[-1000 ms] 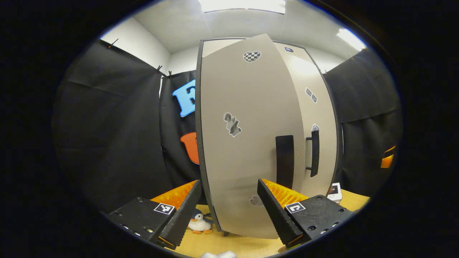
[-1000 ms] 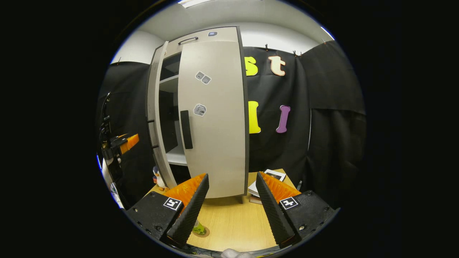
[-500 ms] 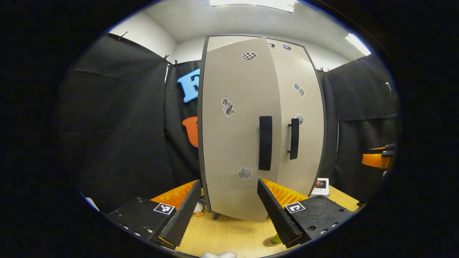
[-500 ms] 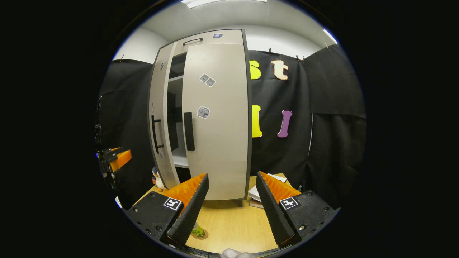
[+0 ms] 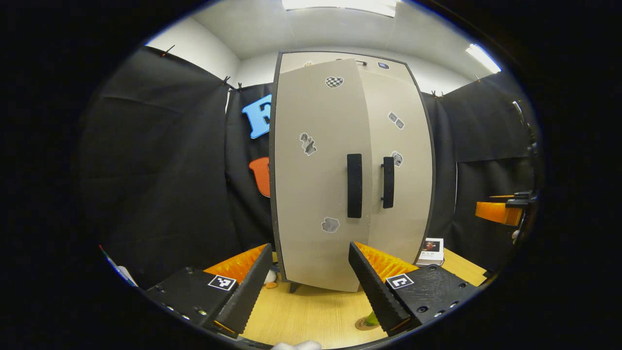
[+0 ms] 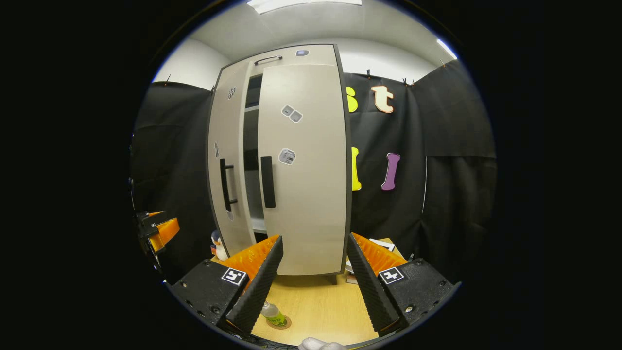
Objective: Grasp the bottle in the cabinet with the left hand and place it on the coaster, then close the right door with the right hand and the left door with the left hand.
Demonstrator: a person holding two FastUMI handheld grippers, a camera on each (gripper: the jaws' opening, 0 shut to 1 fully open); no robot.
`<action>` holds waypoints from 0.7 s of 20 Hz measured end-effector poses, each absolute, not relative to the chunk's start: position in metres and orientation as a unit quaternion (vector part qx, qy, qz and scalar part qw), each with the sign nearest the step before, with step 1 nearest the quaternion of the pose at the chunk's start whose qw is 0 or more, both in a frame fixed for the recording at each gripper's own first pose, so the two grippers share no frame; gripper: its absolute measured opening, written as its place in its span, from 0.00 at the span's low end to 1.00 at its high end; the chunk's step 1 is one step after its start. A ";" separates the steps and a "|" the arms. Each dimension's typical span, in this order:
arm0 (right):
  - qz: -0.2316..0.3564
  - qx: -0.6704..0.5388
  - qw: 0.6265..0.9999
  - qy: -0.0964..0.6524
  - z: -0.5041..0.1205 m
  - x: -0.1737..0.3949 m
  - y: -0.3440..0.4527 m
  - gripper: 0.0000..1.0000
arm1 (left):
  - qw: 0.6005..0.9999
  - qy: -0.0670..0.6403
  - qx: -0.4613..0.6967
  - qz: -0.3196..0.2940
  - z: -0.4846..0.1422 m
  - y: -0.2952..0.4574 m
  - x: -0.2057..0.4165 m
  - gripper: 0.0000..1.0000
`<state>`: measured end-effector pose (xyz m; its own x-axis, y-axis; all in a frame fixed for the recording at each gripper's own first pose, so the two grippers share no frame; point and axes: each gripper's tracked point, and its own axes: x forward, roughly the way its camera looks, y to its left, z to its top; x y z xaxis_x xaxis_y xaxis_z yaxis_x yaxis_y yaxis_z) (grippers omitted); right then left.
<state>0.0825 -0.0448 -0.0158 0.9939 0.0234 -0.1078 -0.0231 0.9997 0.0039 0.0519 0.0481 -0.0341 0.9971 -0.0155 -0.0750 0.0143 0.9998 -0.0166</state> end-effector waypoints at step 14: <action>0.007 0.006 0.999 0.054 -0.013 0.083 -0.025 0.82 | 0.998 0.046 -0.013 -0.028 -0.038 0.030 0.055 0.96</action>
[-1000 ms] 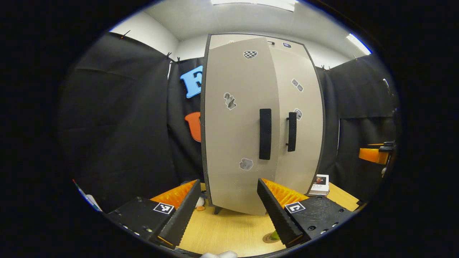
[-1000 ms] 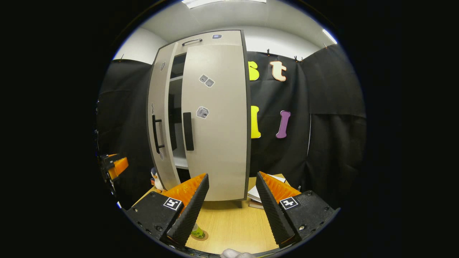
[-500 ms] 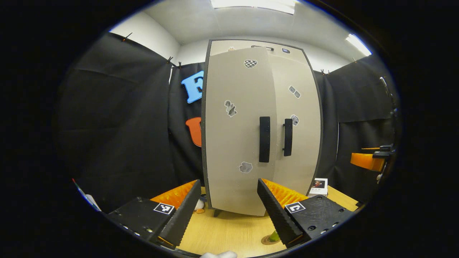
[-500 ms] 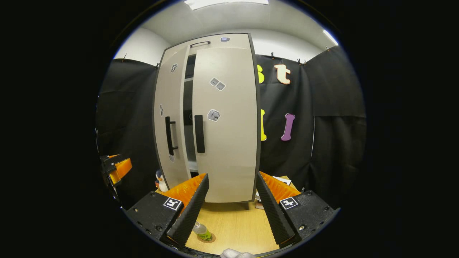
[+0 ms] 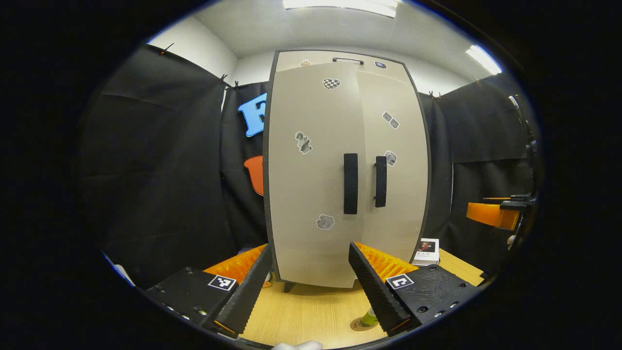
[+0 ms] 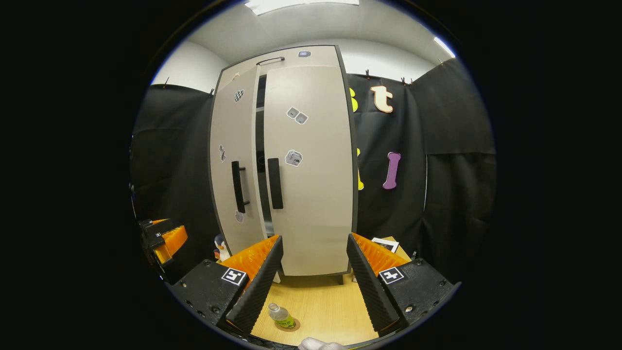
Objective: Grasp the bottle in the cabinet with the left hand and place it on the coaster, then close the right door with the right hand and the left door with the left hand.
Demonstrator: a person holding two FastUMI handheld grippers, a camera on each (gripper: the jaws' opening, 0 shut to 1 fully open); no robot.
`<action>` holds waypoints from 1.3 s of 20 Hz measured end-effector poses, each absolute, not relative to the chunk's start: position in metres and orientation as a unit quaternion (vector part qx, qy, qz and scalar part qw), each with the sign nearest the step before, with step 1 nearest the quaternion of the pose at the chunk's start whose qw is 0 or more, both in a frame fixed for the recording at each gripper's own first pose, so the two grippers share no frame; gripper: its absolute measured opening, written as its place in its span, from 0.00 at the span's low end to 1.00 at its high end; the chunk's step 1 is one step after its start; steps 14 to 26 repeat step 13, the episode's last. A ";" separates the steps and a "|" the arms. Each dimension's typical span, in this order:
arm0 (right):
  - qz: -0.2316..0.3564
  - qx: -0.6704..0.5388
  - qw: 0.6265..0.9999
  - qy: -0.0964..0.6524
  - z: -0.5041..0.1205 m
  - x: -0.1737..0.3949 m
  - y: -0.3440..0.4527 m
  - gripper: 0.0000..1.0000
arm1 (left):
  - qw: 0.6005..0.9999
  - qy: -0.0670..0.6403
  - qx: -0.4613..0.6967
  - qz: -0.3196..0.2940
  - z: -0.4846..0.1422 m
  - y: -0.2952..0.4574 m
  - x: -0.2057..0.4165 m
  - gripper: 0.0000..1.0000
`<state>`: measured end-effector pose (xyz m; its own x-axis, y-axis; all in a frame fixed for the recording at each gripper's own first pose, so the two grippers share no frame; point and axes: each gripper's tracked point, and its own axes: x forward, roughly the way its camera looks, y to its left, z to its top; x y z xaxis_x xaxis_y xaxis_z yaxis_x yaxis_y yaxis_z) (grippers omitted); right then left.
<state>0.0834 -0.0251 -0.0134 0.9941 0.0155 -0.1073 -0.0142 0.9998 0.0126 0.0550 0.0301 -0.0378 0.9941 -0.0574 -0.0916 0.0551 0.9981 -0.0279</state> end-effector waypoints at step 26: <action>0.011 -0.016 0.998 0.058 -0.012 0.084 -0.014 0.82 | 0.998 0.044 -0.028 -0.029 -0.039 0.033 0.069 0.96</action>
